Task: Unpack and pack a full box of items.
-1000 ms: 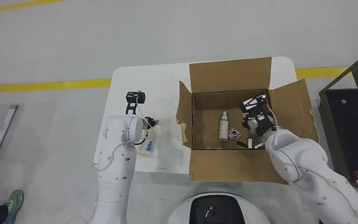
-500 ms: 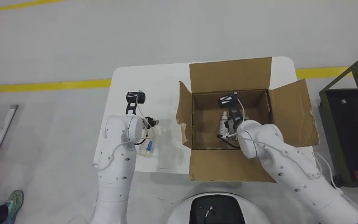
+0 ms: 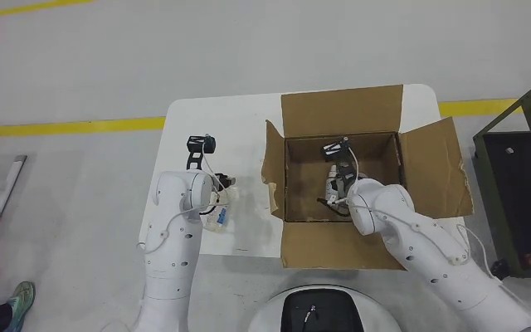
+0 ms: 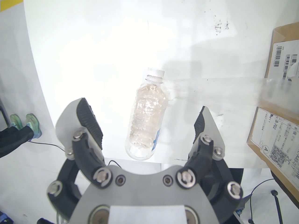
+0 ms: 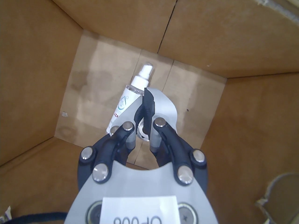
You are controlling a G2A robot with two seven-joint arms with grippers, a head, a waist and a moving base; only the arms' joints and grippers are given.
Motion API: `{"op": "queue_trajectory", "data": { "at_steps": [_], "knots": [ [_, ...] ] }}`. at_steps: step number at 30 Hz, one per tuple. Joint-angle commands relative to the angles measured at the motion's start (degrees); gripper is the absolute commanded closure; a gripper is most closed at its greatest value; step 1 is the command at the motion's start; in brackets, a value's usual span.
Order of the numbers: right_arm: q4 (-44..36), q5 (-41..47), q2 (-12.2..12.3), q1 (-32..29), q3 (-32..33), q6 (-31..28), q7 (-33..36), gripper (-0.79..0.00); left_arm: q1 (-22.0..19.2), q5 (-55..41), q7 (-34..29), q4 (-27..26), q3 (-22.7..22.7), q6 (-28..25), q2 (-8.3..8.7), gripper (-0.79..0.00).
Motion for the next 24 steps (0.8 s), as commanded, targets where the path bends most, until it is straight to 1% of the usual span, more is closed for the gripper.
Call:
{"op": "queue_trajectory", "data": {
  "at_steps": [1, 3, 4, 6, 8, 16, 24],
  "knots": [
    [0.74, -0.28, -0.42, 0.26, -0.54, 1.86, 0.61, -0.32, 0.0, 0.0, 0.0, 0.0, 0.0, 0.0, 0.0, -0.785],
    [1.49, -0.35, -0.9, 0.7, -1.01, 3.53, 1.28, -0.317, 0.0, 0.0, 0.0, 0.0, 0.0, 0.0, 0.0, -0.785],
    [1.78, 0.01, -1.14, 0.9, -1.09, 4.37, 1.67, -0.329, 0.0, 0.0, 0.0, 0.0, 0.0, 0.0, 0.0, -0.785],
    [2.79, 0.13, -1.55, 1.43, -1.28, 5.44, 2.44, -0.311, 0.0, 0.0, 0.0, 0.0, 0.0, 0.0, 0.0, -0.785],
    [3.91, 0.21, -1.95, 1.89, -1.62, 6.02, 2.7, -0.317, 0.0, 0.0, 0.0, 0.0, 0.0, 0.0, 0.0, -0.785],
    [8.54, 2.14, -3.64, 3.08, -2.93, 6.8, 1.56, -0.336, 0.0, 0.0, 0.0, 0.0, 0.0, 0.0, 0.0, -0.785],
    [12.14, 3.13, -5.09, 4.21, -3.69, 6.95, 0.66, -0.326, 0.0, 0.0, 0.0, 0.0, 0.0, 0.0, 0.0, -0.785]
  ]
}}
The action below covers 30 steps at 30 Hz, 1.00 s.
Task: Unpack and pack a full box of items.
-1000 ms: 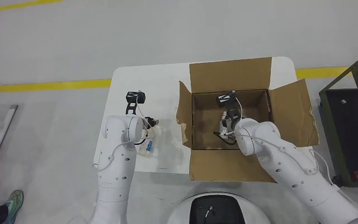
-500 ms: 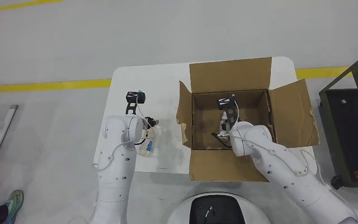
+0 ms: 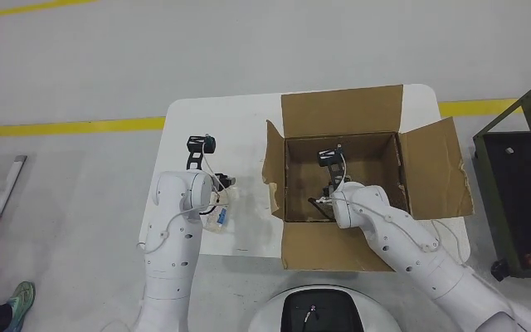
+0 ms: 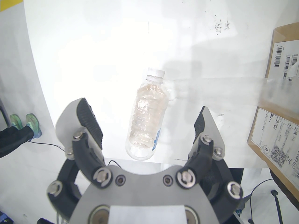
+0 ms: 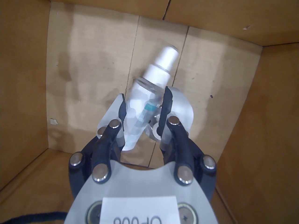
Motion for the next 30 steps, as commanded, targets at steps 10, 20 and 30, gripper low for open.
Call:
{"op": "queue_trajectory", "data": {
  "at_steps": [10, 20, 30],
  "knots": [
    [1.19, 1.2, -1.19, 0.15, 0.16, -3.72, -1.61, -0.317, 0.0, 0.0, 0.0, 0.0, 0.0, 0.0, 0.0, -0.785],
    [2.07, 0.73, -1.93, -0.14, 0.47, -6.42, -1.75, -0.332, 0.0, 0.0, 0.0, 0.0, 0.0, 0.0, 0.0, -0.785],
    [3.06, 0.15, -2.57, -0.59, 1.46, -6.64, -0.85, -0.354, 0.0, 0.0, 0.0, 0.0, 0.0, 0.0, 0.0, -0.785]
  ]
}}
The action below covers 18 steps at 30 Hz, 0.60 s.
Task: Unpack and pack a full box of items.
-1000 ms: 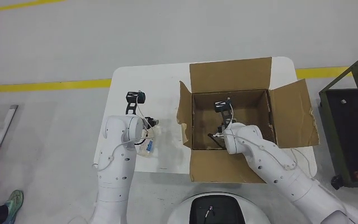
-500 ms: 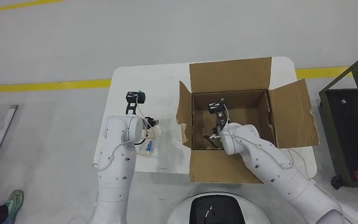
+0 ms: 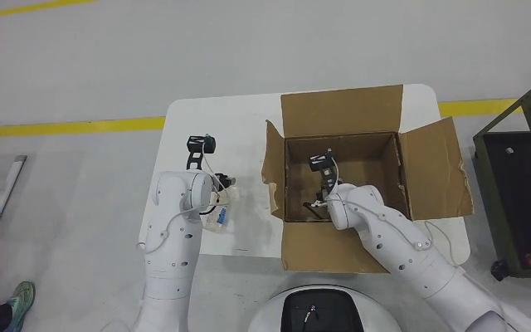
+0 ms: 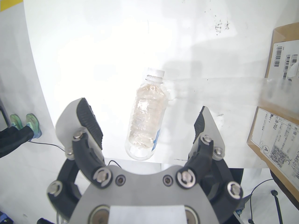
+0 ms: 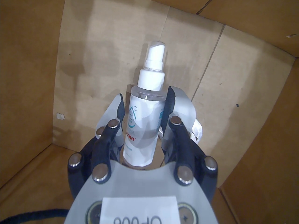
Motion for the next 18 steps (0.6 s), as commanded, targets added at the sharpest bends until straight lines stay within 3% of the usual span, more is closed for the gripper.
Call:
{"op": "queue_trajectory", "data": {
  "at_steps": [1, 5, 8, 10, 18],
  "knots": [
    [0.18, -0.05, -0.1, -0.08, 0.23, -0.21, 0.01, -0.351, 0.0, 0.0, 0.0, 0.0, 0.0, 0.0, 0.0, -0.785],
    [0.71, 0.09, -0.35, -0.11, 0.72, -0.54, 0.12, -0.323, 0.0, 0.0, 0.0, 0.0, 0.0, 0.0, 0.0, -0.785],
    [0.9, 0.0, -0.54, -0.14, 0.98, -0.8, 0.06, -0.215, 0.0, 0.0, 0.0, 0.0, 0.0, 0.0, 0.0, -0.785],
    [0.98, -0.15, -0.66, -0.12, 1.17, -0.95, 0.11, 0.0, 0.0, 0.0, 0.0, 0.0, 0.0, 0.0, 0.0, -0.785],
    [-2.44, 0.36, -0.83, -0.93, 3.45, -1.83, -1.88, 0.0, 0.0, 0.0, 0.0, 0.0, 0.0, 0.0, 0.0, -0.785]
  ]
}}
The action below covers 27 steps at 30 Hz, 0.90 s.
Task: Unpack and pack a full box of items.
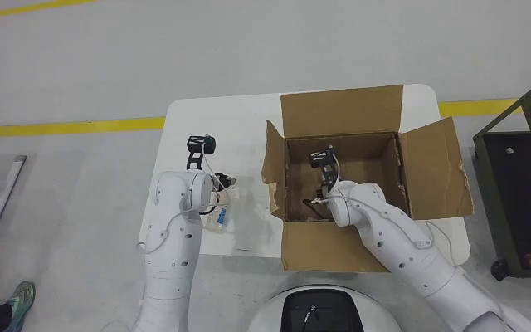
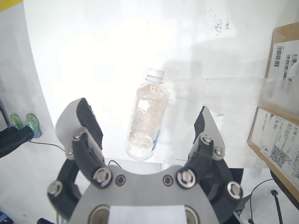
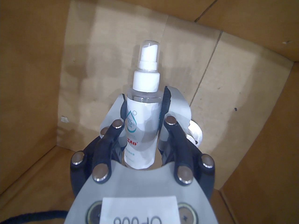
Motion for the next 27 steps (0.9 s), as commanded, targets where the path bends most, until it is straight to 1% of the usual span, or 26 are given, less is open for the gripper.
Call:
{"op": "queue_trajectory", "data": {
  "at_steps": [1, 4, 9, 13, 17, 19, 21, 27],
  "knots": [
    [-2.06, 0.32, 0.14, -0.74, 1.11, -0.72, -1.15, 0.0, 0.0, 0.0, 0.0, 0.0, 0.0, 0.0, 0.0, -0.785],
    [-6.4, 1.36, 0.61, -2.56, 3.81, -2.75, -2.54, 0.0, 0.0, 0.0, 0.0, 0.0, 0.0, 0.0, 0.0, -0.785],
    [-15.83, -1.46, 1.78, -5.72, 8.66, -4.17, 0.36, 0.0, 0.0, 0.0, 0.0, 0.0, 0.0, 0.0, 0.0, -0.785],
    [-23.49, 0.08, 2.54, -9.02, 13.78, -6.0, 0.8, 0.0, 0.0, 0.0, 0.0, 0.0, 0.0, 0.0, 0.0, -0.785],
    [-30.44, 0.62, 3.37, -12.9, 18.32, -12.12, -3.7, 0.0, 0.0, 0.0, 0.0, 0.0, 0.0, 0.0, 0.0, -0.785],
    [-32.4, 0.37, 3.7, -14.93, 19.89, -14.79, -6.48, 0.0, 0.0, 0.0, 0.0, 0.0, 0.0, 0.0, 0.0, -0.785],
    [-32.47, 0.52, 3.87, -16.6, 21.26, -15.45, -8.7, 0.0, 0.0, 0.0, 0.0, 0.0, 0.0, 0.0, 0.0, -0.785],
    [-32.47, 0.52, 3.87, -16.6, 21.26, -15.45, -8.7, 0.0, 0.0, 0.0, 0.0, 0.0, 0.0, 0.0, 0.0, -0.785]
  ]
}}
